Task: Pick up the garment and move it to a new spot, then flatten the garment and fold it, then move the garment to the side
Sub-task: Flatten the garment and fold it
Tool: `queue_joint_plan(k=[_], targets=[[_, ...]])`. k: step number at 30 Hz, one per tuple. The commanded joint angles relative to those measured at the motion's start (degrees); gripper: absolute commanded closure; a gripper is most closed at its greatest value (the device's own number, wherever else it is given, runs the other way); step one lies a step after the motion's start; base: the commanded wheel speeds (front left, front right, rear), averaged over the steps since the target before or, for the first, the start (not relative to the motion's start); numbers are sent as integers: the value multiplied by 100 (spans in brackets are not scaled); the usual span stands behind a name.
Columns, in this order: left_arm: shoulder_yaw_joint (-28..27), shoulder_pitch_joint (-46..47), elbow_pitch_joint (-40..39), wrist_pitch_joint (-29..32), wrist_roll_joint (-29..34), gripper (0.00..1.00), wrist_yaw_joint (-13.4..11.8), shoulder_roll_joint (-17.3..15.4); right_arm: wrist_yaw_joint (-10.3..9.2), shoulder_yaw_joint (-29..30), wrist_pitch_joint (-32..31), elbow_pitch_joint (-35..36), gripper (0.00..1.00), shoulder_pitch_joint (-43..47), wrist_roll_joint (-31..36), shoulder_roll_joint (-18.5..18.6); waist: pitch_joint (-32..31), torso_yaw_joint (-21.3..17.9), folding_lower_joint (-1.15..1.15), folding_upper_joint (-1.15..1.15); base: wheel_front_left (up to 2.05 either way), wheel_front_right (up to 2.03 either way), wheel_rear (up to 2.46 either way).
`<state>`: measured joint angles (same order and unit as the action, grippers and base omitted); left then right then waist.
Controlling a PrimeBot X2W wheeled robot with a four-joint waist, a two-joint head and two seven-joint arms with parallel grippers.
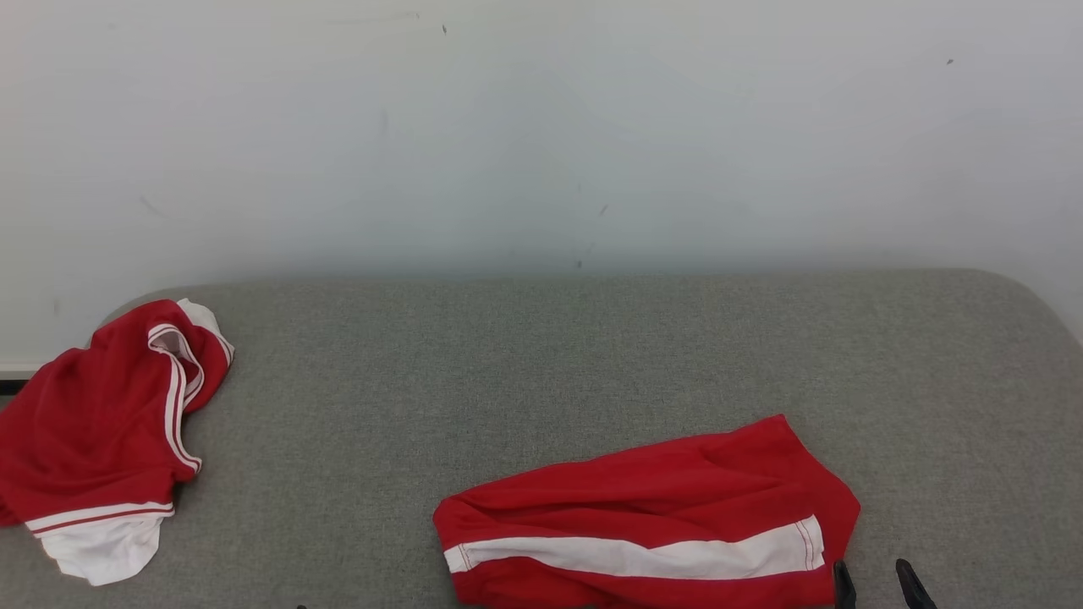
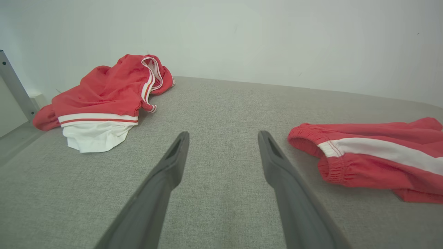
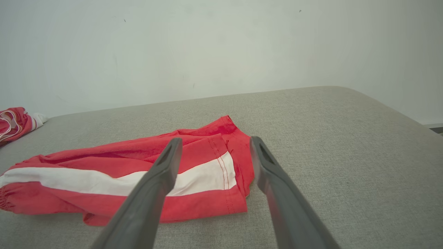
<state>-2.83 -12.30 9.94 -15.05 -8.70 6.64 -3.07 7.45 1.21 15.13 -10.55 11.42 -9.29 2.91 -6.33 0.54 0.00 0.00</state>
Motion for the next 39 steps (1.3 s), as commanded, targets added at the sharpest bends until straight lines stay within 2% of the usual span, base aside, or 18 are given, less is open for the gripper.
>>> queue_joint_plan(k=[1, 14, 21, 27, 33, 39], targets=[[-2, 51, 25, -19, -9, 0, 44, 17, 7, 0, 1, -6, 0, -15, -35, 3, 0, -1, 0, 0, 0, 0, 0], [125, 100, 152, -19, -91, 0, 67, 22, 7, -47, 1, -64, 0, -119, -65, 12, 39, -31, 0, 0, 0, 0, 0], [396, 353, 554, -19, -204, 0, 91, 20, 7, -88, 1, -111, 0, -228, -111, 210, 65, -44, 0, 0, 0, 0, 0], [952, 797, 1134, 27, -496, 0, 83, -13, 7, -153, -284, -285, 0, -425, -213, 371, 114, -72, 0, 0, 0, 0, 0], [1714, 1459, 1596, 483, -1141, 0, 77, -116, 7, -417, -648, -527, 0, -858, -396, 596, 229, -133, 0, 0, 0, 0, 0], [2102, 1912, 1916, 845, -1643, 0, 78, -173, 7, -734, -952, -946, 0, -1264, -575, 719, 348, -226, 0, 0, 0, 0, 0]])
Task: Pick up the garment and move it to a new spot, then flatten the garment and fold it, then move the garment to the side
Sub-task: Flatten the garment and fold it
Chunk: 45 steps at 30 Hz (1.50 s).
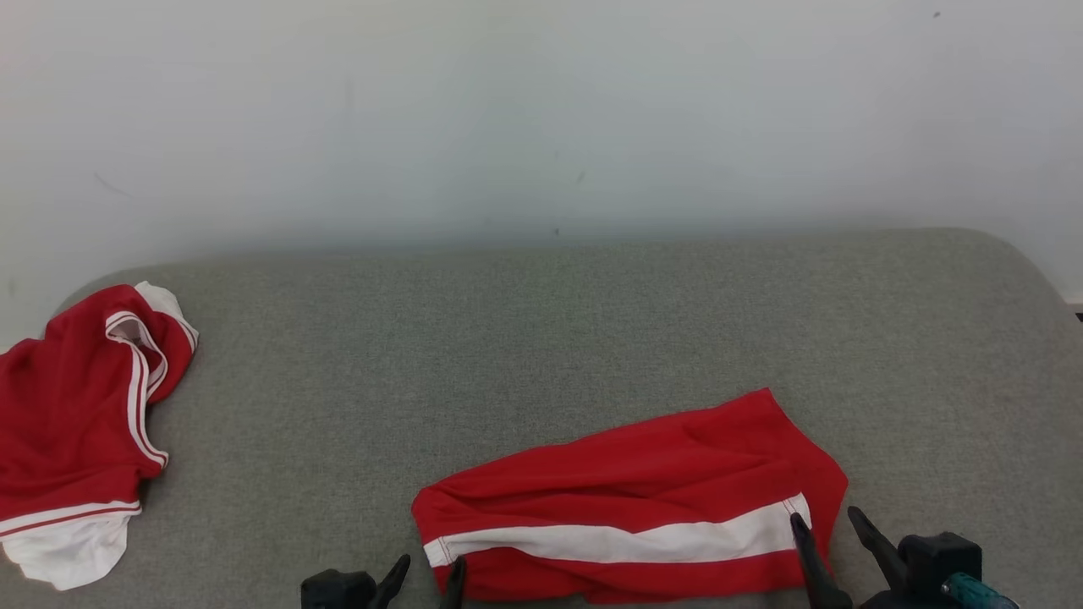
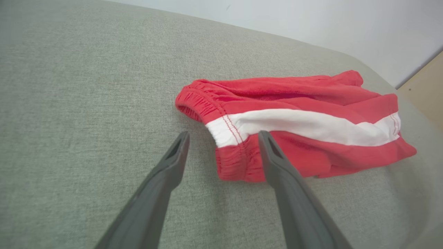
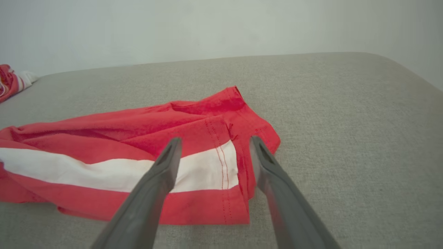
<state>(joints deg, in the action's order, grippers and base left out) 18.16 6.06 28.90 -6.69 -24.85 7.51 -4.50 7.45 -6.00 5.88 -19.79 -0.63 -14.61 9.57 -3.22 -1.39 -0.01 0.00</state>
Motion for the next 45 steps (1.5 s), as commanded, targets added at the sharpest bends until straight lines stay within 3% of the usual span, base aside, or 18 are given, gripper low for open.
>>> queue_joint_plan(k=[1, 11, 26, 29, 32, 35, 36, 37, 38, 39, 40, 45], targets=[[40, 128, 83, 53, -93, 0, -9, -56, 7, -58, -79, -119, 0, -124, -91, 76, 58, -51, 1, 0, 0, 0, 0], [185, 433, 474, 255, -383, 0, -8, -76, 7, -545, -608, -1006, 0, -811, -472, 279, 211, -87, 1, 0, 0, 0, 0], [460, 596, 363, 279, -898, 0, -8, -170, 7, -981, -639, -1813, 0, -1393, -779, 380, 347, 69, 1, 0, 0, 0, 0], [529, 596, 263, 319, -1058, 16, -8, -213, 7, -1080, -630, -1869, 0, -1464, -887, 399, 378, 80, 1, 0, 0, 0, 0], [565, 586, 223, 327, -1155, 18, -8, -264, 7, -1165, -665, -1911, 0, -1482, -976, 401, 393, 79, 1, 0, 0, 0, 0], [623, 571, 194, 341, -1257, 27, -8, -319, 7, -1256, -630, -1959, 0, -1531, -1076, 440, 403, 76, 1, 0, 0, 0, 0], [642, 574, 191, 344, -1259, 52, -8, -332, 7, -1287, -622, -1974, 0, -1544, -1098, 444, 405, 76, 1, 0, 0, 0, 0], [670, 588, 194, 333, -1298, 74, -8, -359, 7, -1355, -575, -1999, 23, -1569, -1139, 458, 404, 78, 1, 0, 0, 0, 0], [685, 595, 198, 322, -1311, 81, -8, -371, 7, -1390, -569, -2008, 53, -1581, -1173, 462, 402, 78, 1, 0, 0, 0, 0], [699, 600, 202, 310, -1329, 96, -8, -377, 7, -1423, -540, -2013, 93, -1587, -1184, 471, 398, 77, 1, 0, 0, 0, 0], [717, 603, 207, 295, -1346, 100, -8, -379, 7, -1457, -515, -2011, 100, -1592, -1202, 477, 392, 77, 1, 0, 0, 0, 0], [779, 592, 183, 224, -1393, 100, -8, -428, 7, -1607, -409, -1915, 100, -1529, -1328, 530, 326, 77, 1, 0, 0, 0, 0]])
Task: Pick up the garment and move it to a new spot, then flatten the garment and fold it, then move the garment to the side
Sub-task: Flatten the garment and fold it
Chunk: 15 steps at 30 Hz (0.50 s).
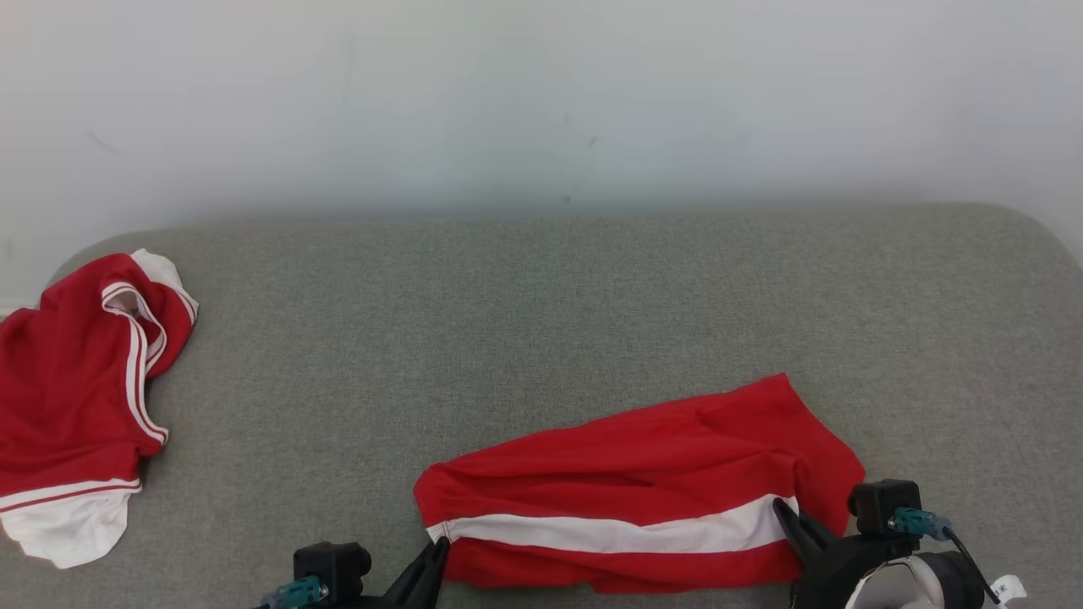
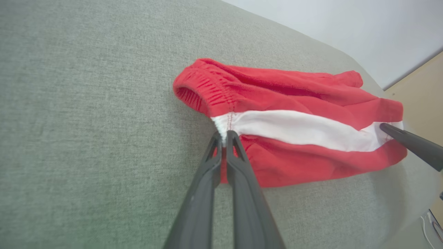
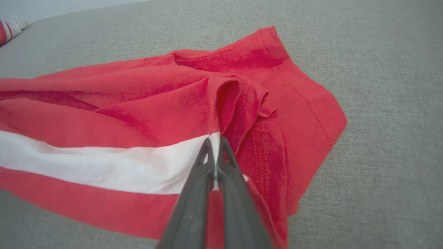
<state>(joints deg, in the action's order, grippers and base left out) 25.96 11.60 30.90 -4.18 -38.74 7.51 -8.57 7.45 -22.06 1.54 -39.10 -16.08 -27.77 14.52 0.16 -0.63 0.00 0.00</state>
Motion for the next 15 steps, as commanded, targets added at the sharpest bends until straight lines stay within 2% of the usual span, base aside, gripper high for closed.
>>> queue_joint_plan(k=[1, 9, 15], targets=[[11, 40, -43, -53, 0, 100, -8, -36, 7, -7, 56, 66, 100, 32, -47, 44, -24, 1, 0, 0, 0, 0, 0], [87, 54, -272, -208, 79, 100, -16, -129, 7, 54, 61, 652, 100, 254, -273, 237, -85, -56, 0, 0, 0, 0, 0], [115, 123, -546, -380, 225, 100, -95, -171, 7, 343, 132, 1112, 100, 358, -181, 330, -104, -96, 0, 0, 0, 0, 0]])
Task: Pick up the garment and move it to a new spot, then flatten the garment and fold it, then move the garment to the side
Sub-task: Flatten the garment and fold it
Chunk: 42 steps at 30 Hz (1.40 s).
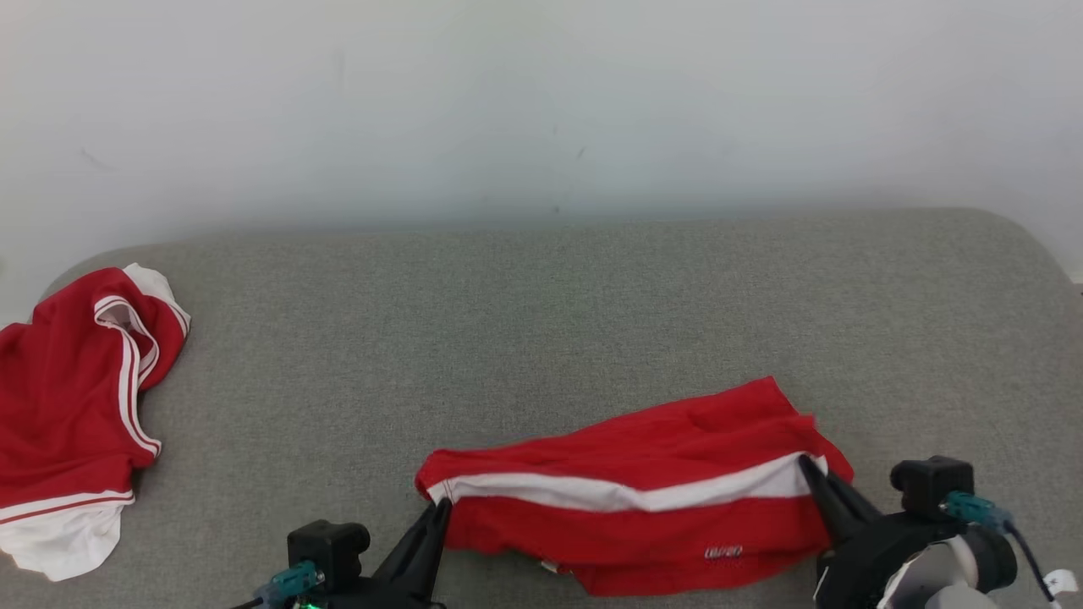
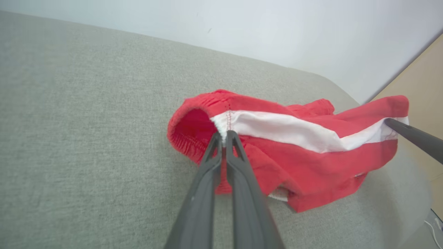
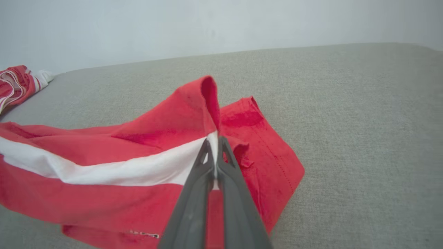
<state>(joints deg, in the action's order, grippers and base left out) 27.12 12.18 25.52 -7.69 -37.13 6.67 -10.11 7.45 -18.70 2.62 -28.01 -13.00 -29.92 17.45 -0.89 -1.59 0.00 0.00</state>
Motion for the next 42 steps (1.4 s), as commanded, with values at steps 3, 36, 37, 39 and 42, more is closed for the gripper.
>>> queue_joint_plan(k=[3, 36, 37, 39, 42], targets=[[21, 62, -158, -151, 114, 100, -48, -29, 7, 231, 117, 198, 100, 130, 97, -7, -1, -2, 0, 0, 0, 0, 0], [333, -85, 350, -73, -3, 0, -27, -141, 7, 524, -113, -151, 0, 583, 110, -237, -26, 59, 0, 0, 0, 0, 0], [332, -73, 349, -68, -19, 0, -20, -148, 7, 527, -123, -141, 0, 597, 113, -241, -26, 42, 0, 0, 0, 0, 0], [340, -44, 345, -36, -21, 0, -17, -160, 7, 539, -138, -130, 0, 615, 115, -250, -21, 16, 0, 0, 0, 0, 0], [362, 8, 327, 27, -71, 0, 9, -183, 7, 540, -154, -113, 0, 629, 132, -282, -13, -12, 0, 0, 0, 0, 0]])
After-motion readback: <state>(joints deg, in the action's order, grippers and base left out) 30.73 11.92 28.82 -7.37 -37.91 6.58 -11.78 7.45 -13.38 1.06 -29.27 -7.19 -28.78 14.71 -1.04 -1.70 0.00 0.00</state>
